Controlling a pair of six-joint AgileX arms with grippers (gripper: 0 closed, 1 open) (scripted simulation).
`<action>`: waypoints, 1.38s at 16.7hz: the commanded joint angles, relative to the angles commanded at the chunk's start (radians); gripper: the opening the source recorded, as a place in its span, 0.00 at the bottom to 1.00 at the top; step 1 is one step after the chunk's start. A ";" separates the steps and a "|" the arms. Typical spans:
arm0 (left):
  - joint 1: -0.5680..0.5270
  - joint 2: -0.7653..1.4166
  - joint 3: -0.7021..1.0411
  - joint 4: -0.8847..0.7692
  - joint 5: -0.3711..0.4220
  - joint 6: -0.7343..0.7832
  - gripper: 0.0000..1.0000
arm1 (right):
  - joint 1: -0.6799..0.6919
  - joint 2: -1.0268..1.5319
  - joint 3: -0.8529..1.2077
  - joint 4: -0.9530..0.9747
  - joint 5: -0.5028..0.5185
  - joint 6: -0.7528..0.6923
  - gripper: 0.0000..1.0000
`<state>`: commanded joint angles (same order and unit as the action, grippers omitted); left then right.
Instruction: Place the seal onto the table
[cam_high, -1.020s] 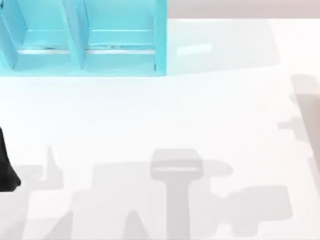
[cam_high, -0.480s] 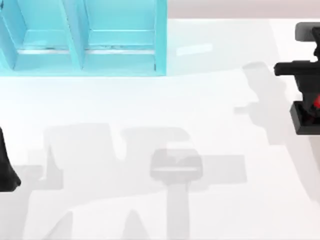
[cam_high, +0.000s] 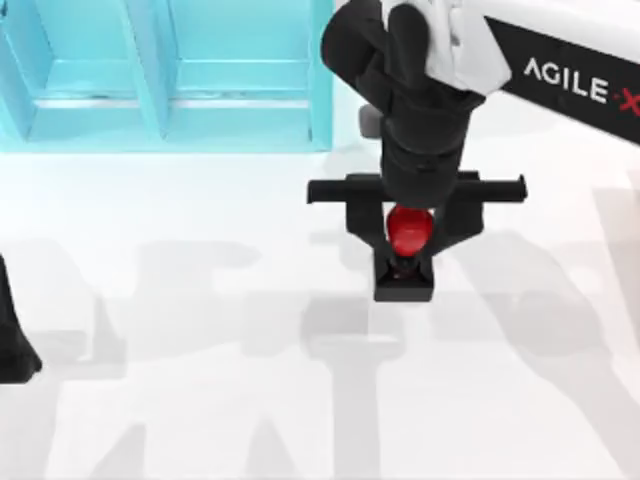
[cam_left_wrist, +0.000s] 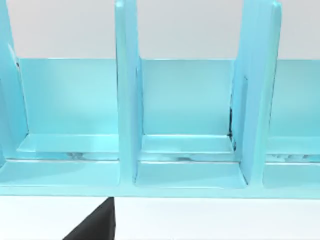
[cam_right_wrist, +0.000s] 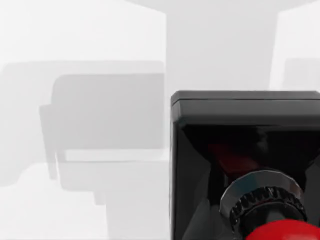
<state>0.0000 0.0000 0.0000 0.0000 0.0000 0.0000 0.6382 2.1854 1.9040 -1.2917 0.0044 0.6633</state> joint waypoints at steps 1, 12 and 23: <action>0.000 0.000 0.000 0.000 0.000 0.000 1.00 | 0.017 0.016 0.011 0.009 0.001 0.017 0.00; 0.000 0.000 0.000 0.000 0.000 0.000 1.00 | 0.023 0.039 -0.084 0.135 0.000 0.025 0.00; 0.000 0.000 0.000 0.000 0.000 0.000 1.00 | 0.025 0.050 -0.120 0.175 0.001 0.025 0.38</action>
<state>0.0000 0.0000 0.0000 0.0000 0.0000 0.0000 0.6631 2.2352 1.7838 -1.1172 0.0058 0.6884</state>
